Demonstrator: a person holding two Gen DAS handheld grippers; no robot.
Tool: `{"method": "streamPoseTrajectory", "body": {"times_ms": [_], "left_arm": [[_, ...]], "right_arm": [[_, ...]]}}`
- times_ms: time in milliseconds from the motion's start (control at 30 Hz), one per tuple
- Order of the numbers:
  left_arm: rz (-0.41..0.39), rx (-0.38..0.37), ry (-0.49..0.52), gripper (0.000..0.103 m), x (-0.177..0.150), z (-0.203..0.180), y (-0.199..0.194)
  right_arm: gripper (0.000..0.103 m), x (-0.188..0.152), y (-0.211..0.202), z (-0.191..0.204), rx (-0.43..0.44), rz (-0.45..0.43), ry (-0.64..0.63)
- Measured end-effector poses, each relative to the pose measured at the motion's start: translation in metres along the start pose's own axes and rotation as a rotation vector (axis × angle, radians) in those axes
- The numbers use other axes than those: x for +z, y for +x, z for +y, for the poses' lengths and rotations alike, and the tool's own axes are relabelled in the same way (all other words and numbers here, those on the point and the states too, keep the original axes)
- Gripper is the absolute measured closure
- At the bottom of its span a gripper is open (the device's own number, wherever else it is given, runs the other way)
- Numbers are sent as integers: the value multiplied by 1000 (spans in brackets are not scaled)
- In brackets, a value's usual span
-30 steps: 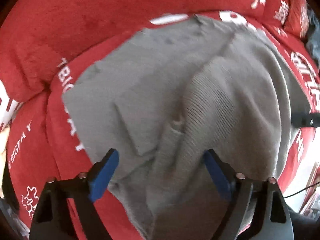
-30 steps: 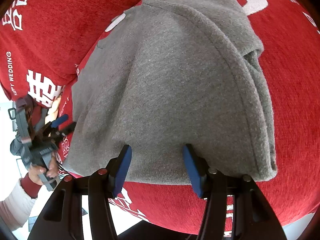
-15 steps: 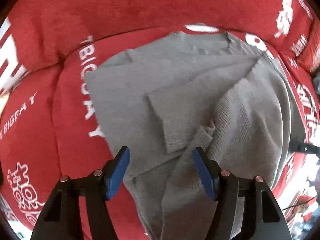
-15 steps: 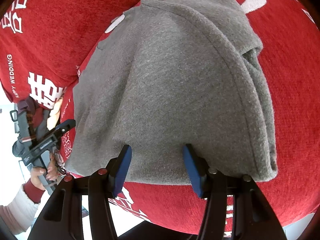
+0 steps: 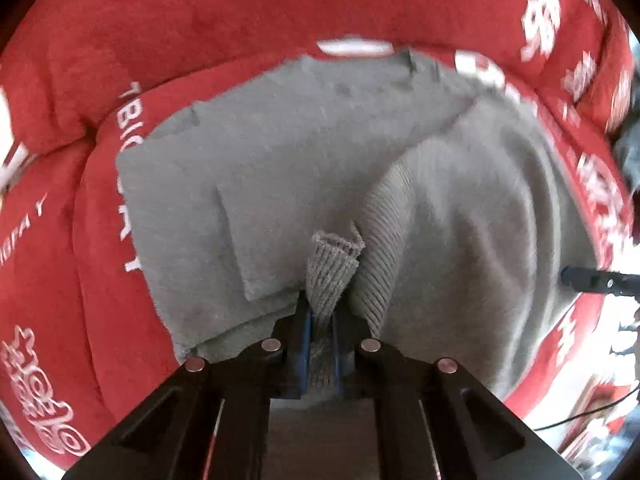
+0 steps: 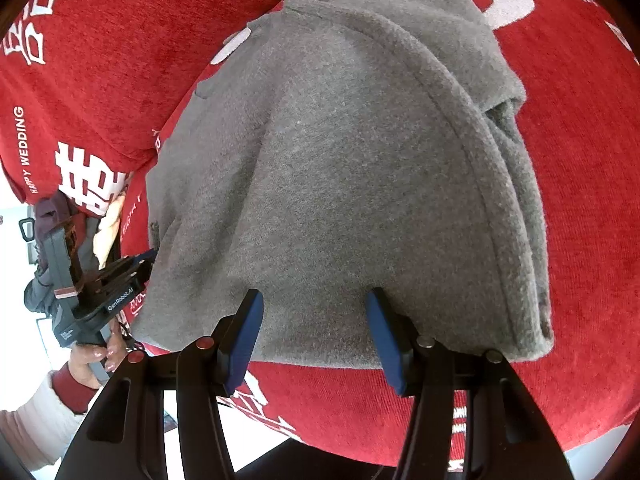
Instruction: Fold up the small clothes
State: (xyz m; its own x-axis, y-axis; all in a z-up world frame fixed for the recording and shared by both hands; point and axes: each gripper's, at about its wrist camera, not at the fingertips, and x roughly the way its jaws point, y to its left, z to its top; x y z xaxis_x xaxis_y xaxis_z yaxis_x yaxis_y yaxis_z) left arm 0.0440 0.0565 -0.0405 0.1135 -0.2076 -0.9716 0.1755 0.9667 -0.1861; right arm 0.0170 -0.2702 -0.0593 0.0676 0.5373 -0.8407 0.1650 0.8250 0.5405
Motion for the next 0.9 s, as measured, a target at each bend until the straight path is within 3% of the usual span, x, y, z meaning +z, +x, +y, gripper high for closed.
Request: {"method": "streamPoseTrajectory", "body": {"times_ms": [100,233,433,500,533,600,767,900], "left_arm": [[-45,-43,-102,93,7,20,-15],[-66,-56,-161,93,21,35,-18],[-80,-39,-167,93,29,28,-15],[-78,-31,-189,93,30,29,-9],[-79,-30,-204,93,30,30,-9],[-89,-33,-229,93,30,33,-11],[-135,-35,-264,93,35,39,-28],[-169,-8,-290,93,57,50,-27]], "right_arm": [[45,13,-30,10,20,-83,-47],[36,63,-59,15,-51,-170,-103],[36,135,-28,23,-136,-118,-214],[36,142,-11,29,-159,-86,-254],[38,147,1,31,-172,-51,-271],[95,146,12,34,-225,-11,-306],[95,136,-23,51,-196,-94,-350],[95,157,-46,55,-185,-138,-356]]}}
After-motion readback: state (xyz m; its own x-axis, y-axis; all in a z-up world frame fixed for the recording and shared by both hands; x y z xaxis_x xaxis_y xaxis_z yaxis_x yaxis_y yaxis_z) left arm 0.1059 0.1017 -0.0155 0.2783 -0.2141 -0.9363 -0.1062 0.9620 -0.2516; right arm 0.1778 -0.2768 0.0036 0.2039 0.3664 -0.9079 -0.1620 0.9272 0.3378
